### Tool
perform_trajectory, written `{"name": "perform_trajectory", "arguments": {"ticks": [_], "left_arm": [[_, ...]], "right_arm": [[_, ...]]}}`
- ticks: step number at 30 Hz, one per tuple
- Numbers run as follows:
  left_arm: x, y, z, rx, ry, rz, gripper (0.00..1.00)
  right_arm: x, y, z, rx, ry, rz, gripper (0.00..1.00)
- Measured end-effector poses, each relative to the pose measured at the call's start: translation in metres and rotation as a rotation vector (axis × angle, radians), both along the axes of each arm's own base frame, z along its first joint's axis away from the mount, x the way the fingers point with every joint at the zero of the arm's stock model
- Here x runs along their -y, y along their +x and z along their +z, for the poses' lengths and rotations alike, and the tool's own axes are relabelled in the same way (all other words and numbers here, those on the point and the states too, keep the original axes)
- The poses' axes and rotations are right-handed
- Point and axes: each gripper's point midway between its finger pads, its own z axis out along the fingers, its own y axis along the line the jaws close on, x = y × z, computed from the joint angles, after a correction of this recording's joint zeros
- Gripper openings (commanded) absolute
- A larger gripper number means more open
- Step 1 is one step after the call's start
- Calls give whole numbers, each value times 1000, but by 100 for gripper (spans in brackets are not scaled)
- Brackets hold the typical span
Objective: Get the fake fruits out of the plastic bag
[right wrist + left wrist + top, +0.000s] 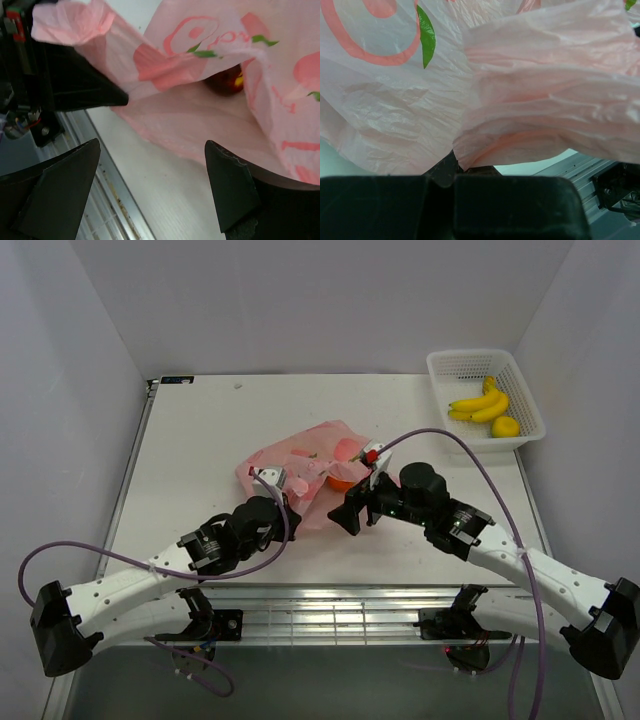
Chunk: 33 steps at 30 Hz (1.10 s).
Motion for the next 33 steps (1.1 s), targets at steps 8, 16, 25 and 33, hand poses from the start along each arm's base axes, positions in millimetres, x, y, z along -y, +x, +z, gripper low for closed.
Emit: {"name": "perform_trajectory", "arguments": {"ticks": [8, 16, 25, 33], "left_arm": [[4, -3, -5, -12, -14, -22, 0], [4, -8, -10, -27, -31, -36, 0], [5, -11, -17, -42, -41, -40, 0], [0, -8, -11, -43, -88, 28, 0]], "right_arm": [[-15, -2, -67, -104, -136, 0, 90], [-25, 54, -113, -33, -273, -161, 90], [-45, 93, -123, 54, -219, -258, 90], [-75, 105, -131, 121, -196, -193, 90]]}}
